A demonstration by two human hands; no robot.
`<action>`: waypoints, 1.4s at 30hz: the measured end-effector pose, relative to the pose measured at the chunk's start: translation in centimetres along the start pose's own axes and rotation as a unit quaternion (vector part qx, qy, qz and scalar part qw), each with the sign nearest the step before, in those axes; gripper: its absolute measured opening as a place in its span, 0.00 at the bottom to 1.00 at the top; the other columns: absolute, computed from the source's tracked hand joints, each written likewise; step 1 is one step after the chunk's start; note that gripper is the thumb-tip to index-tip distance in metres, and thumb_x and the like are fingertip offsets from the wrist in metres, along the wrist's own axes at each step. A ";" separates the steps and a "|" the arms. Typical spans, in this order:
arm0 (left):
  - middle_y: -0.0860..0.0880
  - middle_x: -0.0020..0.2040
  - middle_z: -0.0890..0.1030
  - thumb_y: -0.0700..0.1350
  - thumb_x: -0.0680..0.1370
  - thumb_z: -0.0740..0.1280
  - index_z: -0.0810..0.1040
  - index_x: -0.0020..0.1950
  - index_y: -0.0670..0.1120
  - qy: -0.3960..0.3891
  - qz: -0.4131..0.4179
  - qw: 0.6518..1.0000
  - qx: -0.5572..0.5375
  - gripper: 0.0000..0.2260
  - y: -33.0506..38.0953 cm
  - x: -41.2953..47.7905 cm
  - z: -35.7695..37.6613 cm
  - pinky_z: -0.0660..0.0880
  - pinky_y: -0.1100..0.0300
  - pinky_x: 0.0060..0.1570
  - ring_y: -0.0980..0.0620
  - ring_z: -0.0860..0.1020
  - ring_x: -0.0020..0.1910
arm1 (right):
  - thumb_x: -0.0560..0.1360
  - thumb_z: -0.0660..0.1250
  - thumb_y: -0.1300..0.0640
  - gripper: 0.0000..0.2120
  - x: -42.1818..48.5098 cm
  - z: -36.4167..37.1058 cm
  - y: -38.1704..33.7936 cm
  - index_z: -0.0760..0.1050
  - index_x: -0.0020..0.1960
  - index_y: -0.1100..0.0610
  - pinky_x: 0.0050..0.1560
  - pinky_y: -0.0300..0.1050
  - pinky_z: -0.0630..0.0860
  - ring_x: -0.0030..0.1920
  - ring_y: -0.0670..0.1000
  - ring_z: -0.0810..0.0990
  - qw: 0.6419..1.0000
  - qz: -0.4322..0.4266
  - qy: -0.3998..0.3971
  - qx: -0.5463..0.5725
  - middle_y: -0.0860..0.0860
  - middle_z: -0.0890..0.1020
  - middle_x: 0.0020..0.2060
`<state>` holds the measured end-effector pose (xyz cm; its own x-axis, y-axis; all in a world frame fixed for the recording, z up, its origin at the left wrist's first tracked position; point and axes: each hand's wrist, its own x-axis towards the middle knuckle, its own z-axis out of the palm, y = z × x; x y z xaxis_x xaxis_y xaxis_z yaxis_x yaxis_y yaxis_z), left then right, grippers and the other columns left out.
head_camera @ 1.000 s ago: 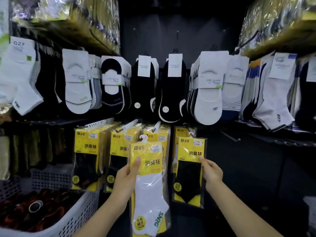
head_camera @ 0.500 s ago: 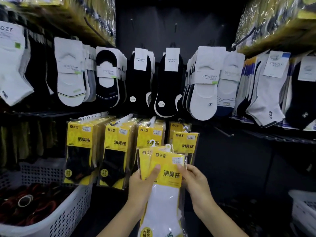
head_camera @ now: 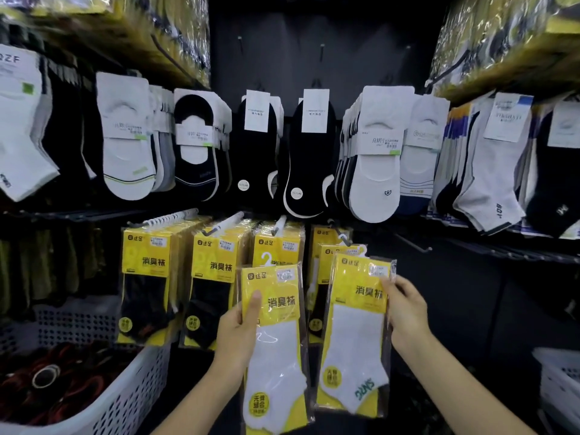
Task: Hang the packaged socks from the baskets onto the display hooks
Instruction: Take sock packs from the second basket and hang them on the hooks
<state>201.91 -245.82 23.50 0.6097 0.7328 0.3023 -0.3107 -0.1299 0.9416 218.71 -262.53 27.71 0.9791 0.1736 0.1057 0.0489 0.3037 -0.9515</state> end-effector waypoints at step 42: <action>0.71 0.54 0.74 0.53 0.73 0.70 0.66 0.63 0.63 -0.139 0.035 0.990 0.003 0.21 -1.6 1.1 8.9 0.71 0.78 0.45 0.75 0.73 0.54 | 0.78 0.65 0.55 0.06 1.2 2.0 0.8 0.78 0.48 0.57 0.36 0.34 0.76 0.39 0.44 0.82 0.993 -0.099 -0.030 -0.063 0.49 0.83 0.40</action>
<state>209.55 -250.73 23.70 0.7643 0.5093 0.3955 -0.3556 -0.1788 0.9174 219.55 -260.24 27.64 0.9345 0.1791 0.3077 0.2670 0.2189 -0.9385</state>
